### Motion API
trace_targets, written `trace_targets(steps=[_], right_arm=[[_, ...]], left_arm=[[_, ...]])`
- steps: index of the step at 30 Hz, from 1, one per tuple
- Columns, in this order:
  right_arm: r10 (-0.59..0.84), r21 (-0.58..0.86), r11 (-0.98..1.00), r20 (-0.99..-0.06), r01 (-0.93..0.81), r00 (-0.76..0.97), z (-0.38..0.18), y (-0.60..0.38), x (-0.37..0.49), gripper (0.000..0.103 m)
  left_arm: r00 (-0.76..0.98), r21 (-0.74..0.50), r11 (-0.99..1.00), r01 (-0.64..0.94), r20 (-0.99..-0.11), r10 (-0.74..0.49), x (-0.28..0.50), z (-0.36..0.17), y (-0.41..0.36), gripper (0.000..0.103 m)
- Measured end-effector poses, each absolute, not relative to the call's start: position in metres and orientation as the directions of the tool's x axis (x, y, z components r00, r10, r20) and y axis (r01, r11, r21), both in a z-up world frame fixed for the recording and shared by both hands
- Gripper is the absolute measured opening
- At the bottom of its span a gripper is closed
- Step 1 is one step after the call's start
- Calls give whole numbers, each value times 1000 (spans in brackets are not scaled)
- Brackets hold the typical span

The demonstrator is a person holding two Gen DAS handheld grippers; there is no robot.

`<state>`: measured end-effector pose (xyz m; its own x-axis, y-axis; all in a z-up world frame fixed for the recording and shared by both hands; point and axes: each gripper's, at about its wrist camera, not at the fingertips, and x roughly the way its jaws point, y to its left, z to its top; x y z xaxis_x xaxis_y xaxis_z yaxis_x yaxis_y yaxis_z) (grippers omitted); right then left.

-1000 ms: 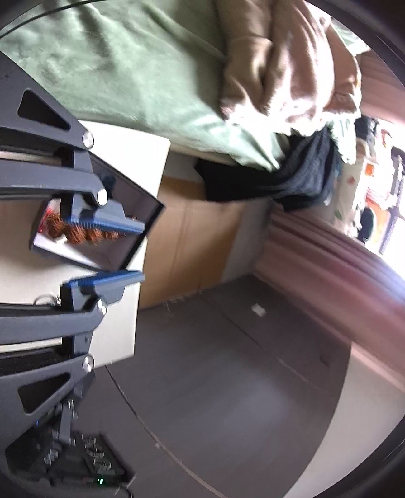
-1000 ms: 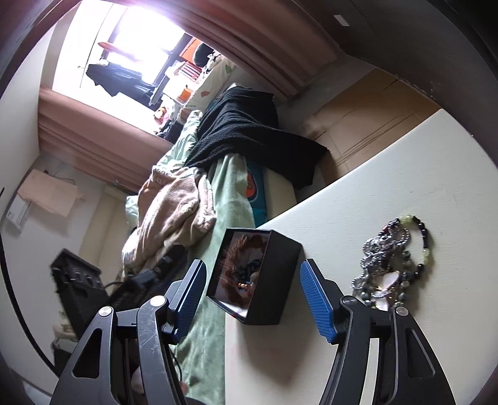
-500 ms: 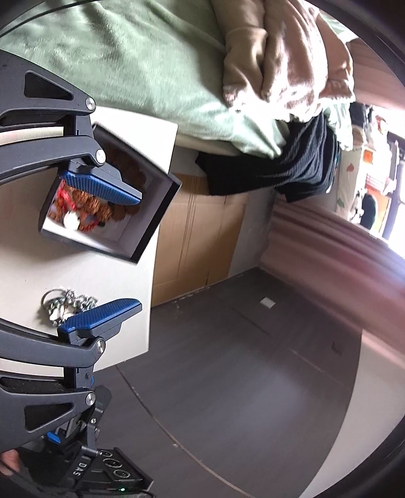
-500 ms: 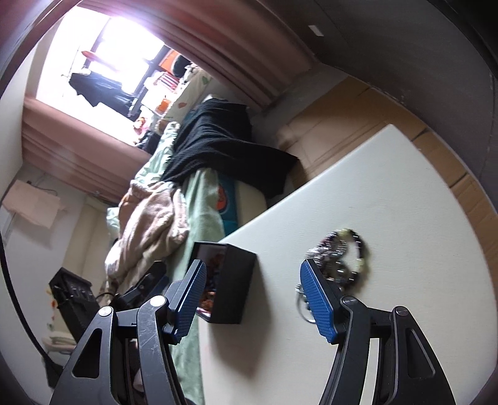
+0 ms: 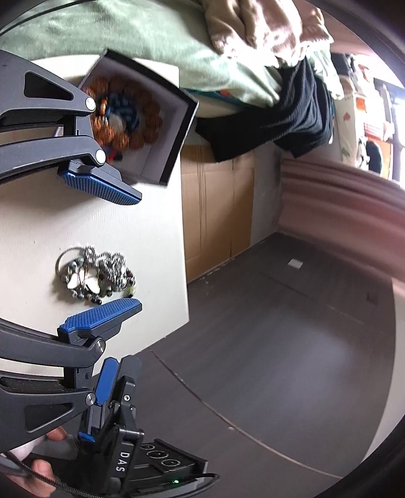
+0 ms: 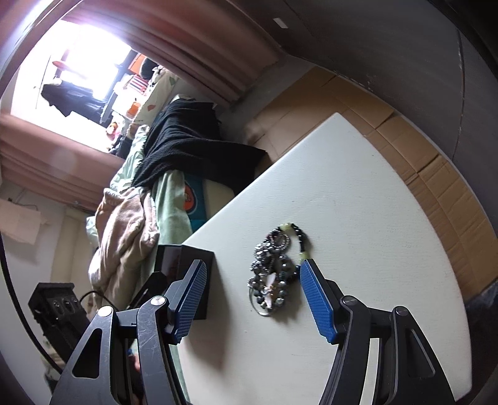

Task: Organize jewelry
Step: 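Move both grippers back over the silver chains and beaded bracelets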

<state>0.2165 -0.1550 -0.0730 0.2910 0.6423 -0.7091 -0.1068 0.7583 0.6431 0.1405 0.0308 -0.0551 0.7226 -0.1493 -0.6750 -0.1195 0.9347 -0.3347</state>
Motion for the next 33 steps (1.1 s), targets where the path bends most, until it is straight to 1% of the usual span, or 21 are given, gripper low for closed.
trace_targets(steps=[8,14,16,23,26,28,30,31,32,33], right_arm=[[643,660,750,-710,-47,287,-79,-177,224,64],[650,680,733,-703,7,288,-84,-189,231,64],[654,687,727,-699,15,289,-84,-191,232,64],[649,689,724,-698,36,304,-82,-203,232,64],[650,694,719,-694,44,310,-81,-208,233,64],[652,696,716,-691,48,313,-81,-210,233,64],[651,697,715,-690,50,315,-81,-210,233,64],[651,697,715,-690,50,315,-81,-210,233,64],[652,698,715,-690,49,314,-81,-210,233,64],[653,698,715,-690,47,313,-81,-210,233,64]], left_arm=[[663,-290,953,-87,-731,-162,167,-71,2,63],[601,-296,946,-131,-783,-161,189,-88,-5,63],[579,-286,947,-144,-801,-154,198,-92,-9,60],[526,-252,952,-174,-841,-126,218,-106,-21,59],[506,-233,955,-181,-855,-112,223,-111,-26,53],[484,-234,953,-191,-867,-115,226,-116,-28,52],[459,-200,958,-205,-884,-86,229,-120,-30,52],[453,-191,959,-211,-888,-77,230,-121,-30,49],[452,-198,956,-217,-888,-81,231,-122,-29,45],[447,-204,954,-222,-890,-86,233,-124,-29,35]])
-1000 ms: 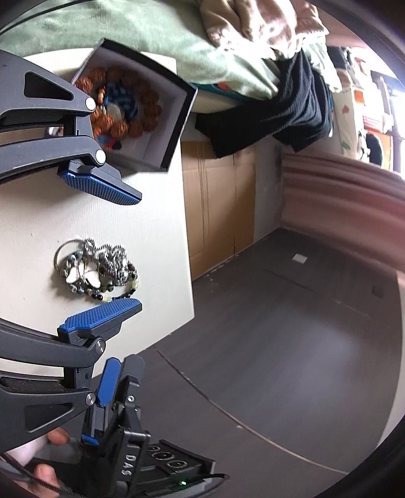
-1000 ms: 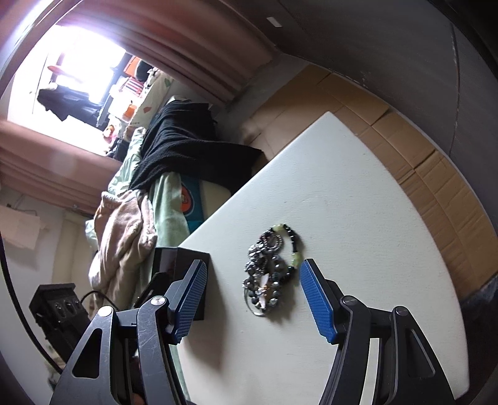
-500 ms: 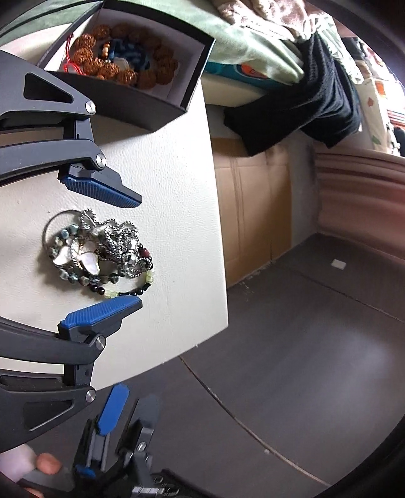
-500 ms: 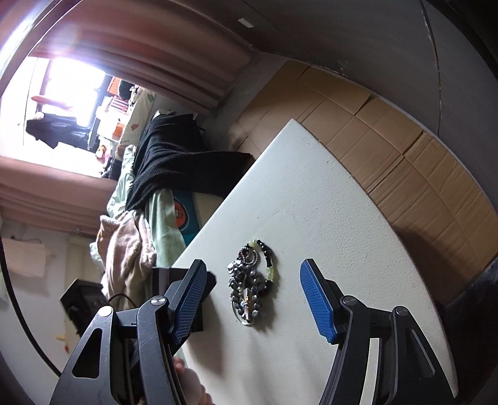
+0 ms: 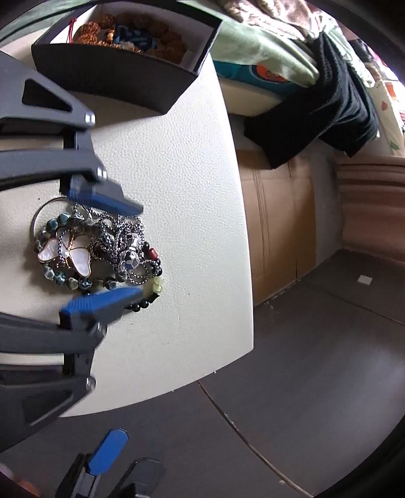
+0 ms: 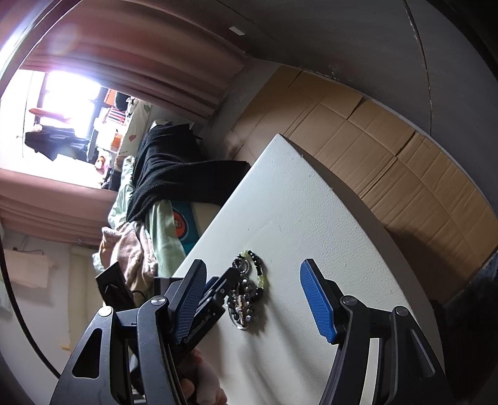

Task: Organize jewelry

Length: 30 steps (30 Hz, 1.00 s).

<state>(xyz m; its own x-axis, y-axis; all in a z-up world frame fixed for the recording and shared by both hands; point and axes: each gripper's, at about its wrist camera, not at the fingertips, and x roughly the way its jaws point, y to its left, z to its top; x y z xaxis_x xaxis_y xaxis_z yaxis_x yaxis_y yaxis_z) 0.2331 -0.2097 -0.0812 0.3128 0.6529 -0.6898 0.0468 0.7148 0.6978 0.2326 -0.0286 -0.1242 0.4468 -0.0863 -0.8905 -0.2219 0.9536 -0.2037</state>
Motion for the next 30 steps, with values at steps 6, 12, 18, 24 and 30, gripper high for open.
trace_targets(steps=[6,12,18,24,30], right_arm=[[654,695,719,-692,35,307,-80,-206,232,64],[660,691,723,-695,10,284,-80,-198,231,64],[670,687,726,-699,-24,250,-86,-183,229,64],[665,664,743,-717,-87,210,-94,-158,227,50],[658,647,752,-732,-124,177,-106,-139,227,29]], left_arm=[[459,-233,944,-234,-883,-104,230,-119,-23,30],[501,-241,945,-221,-859,-102,216,-99,-15,30],[546,-243,943,-226,-833,-84,198,-70,-2,30],[596,-237,944,-232,-801,-54,181,-36,12,30],[626,-228,943,-240,-779,-29,167,-12,25,30]])
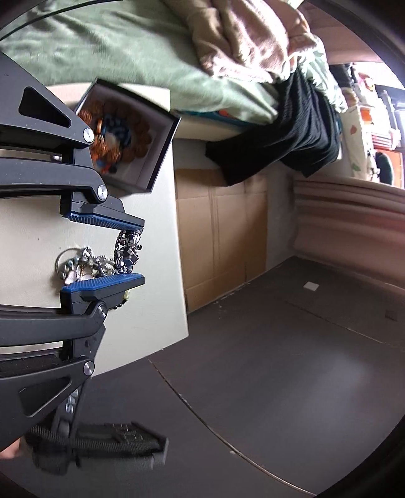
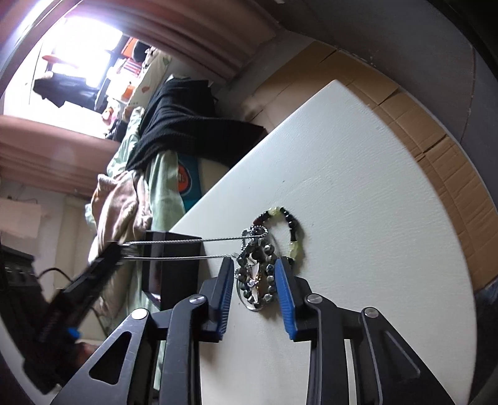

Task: Organize jewelry

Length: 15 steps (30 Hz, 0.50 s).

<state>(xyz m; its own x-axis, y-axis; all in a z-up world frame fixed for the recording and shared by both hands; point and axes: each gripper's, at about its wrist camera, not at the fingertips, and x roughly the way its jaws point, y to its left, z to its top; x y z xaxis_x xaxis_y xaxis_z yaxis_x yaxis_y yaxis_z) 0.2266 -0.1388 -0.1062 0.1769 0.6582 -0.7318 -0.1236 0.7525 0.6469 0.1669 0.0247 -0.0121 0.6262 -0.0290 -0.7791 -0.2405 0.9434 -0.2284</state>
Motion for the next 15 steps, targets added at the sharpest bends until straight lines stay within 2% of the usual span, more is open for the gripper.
trace_targets(steps=[11,12,13,15], right_arm=[[554,528,829,-819,-182,150,-126,-103,230,28],[550,523,832,-822,-185,148,-127,-102,231,28],[546,519,834,-825,-191,144,-129,-100,231,28],[533,500,841,-832,-208,153,-128,-97,231,28]], left_arm=[[670,-215,945,-247,-743,6,149,25,42,29],[673,-215,945,-246,-739,8,148,28,43,27],[676,-218,945,-243,-736,4,147,29,43,0],[673,-233,943,-239,-740,-12,146,30,45,0]])
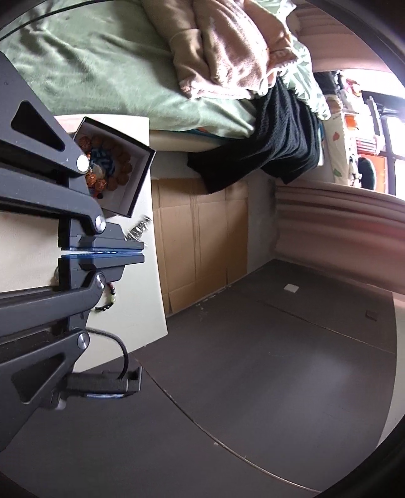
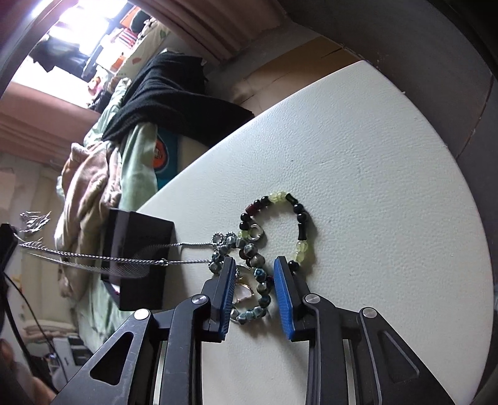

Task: Organize jewelry

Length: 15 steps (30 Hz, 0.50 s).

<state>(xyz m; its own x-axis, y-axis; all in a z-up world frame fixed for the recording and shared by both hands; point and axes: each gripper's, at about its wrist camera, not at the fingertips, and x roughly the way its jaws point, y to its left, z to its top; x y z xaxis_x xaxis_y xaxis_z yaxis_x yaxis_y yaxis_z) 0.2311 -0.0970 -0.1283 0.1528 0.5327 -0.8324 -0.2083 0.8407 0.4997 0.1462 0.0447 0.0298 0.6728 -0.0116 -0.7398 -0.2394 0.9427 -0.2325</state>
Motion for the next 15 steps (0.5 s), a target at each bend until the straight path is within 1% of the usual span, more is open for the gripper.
trace_targets(steps=[7,9,10,12,15], right_arm=[[498,455,853,-857,-258,134,-130,-87,229,28],[487,435,853,-863,-289,136,-130,-80,228,28],[477,422,856,-868,-298,141,-130,-78,227,25],[454,399,868,-879,-296,147,-131,-80,228,12],[477,429,861,-868,-275,141,-132,-90,230,12]], left_arm=[[667,-227,942,-248,-745,-4,147,25,50,0],[653,-240,938,-251,-757,-19,149,18,51,0],[644,-244,935,-256,-764,-22,150,14,51,0],[636,-252,931,-263,-771,-29,151,8,52,0],[604,-257,926,-278,-796,-39,156,-4,50,0]])
